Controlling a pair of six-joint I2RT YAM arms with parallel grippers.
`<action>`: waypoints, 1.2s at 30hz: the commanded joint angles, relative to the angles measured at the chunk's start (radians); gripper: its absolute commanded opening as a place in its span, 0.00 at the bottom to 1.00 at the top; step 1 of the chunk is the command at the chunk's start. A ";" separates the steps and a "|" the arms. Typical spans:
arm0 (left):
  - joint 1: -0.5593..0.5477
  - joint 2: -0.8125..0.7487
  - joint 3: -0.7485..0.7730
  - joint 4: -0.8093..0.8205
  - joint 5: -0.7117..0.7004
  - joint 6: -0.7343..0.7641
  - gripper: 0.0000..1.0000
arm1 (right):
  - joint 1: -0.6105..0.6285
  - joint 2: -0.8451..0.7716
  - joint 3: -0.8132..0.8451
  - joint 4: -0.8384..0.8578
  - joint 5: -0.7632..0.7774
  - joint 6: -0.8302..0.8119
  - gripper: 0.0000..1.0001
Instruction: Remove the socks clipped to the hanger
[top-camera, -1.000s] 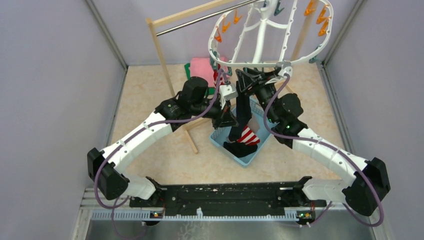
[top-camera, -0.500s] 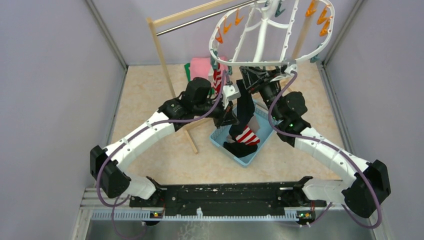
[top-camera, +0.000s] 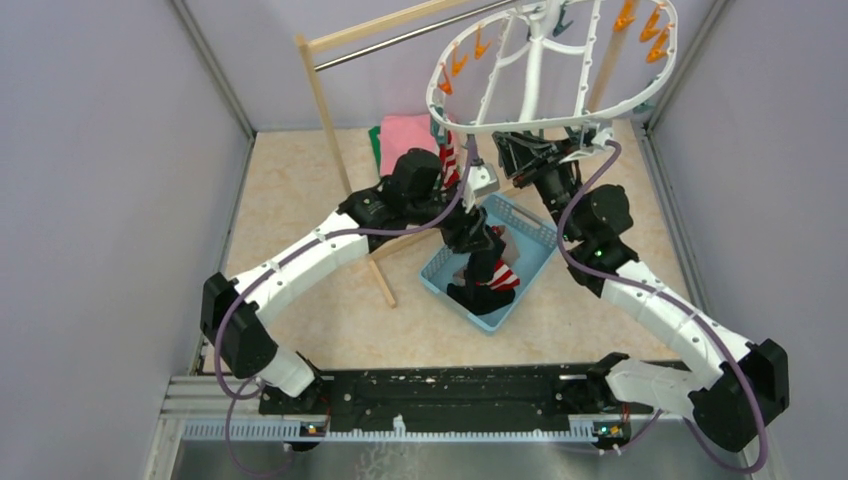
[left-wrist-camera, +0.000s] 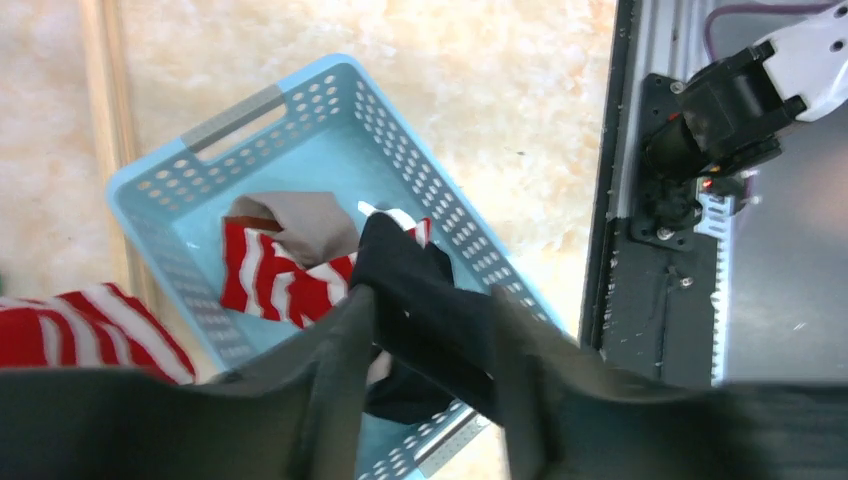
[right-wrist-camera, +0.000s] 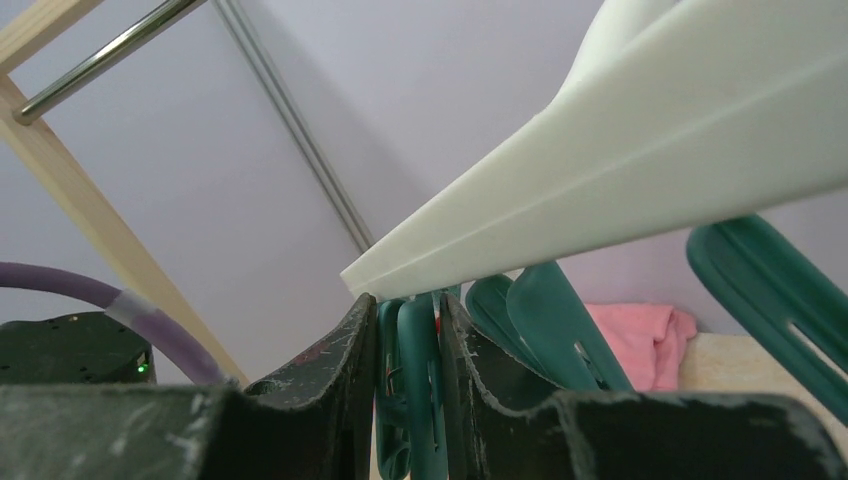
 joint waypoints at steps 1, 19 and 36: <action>-0.029 0.041 0.053 0.006 0.007 0.029 0.83 | -0.038 -0.055 -0.011 0.013 0.019 0.016 0.00; 0.015 -0.176 -0.039 -0.023 -0.293 0.076 0.99 | -0.125 -0.169 -0.050 -0.130 -0.023 0.051 0.06; 0.114 -0.259 -0.072 -0.094 -0.219 0.143 0.92 | -0.063 -0.176 -0.338 0.011 -0.265 -0.063 0.85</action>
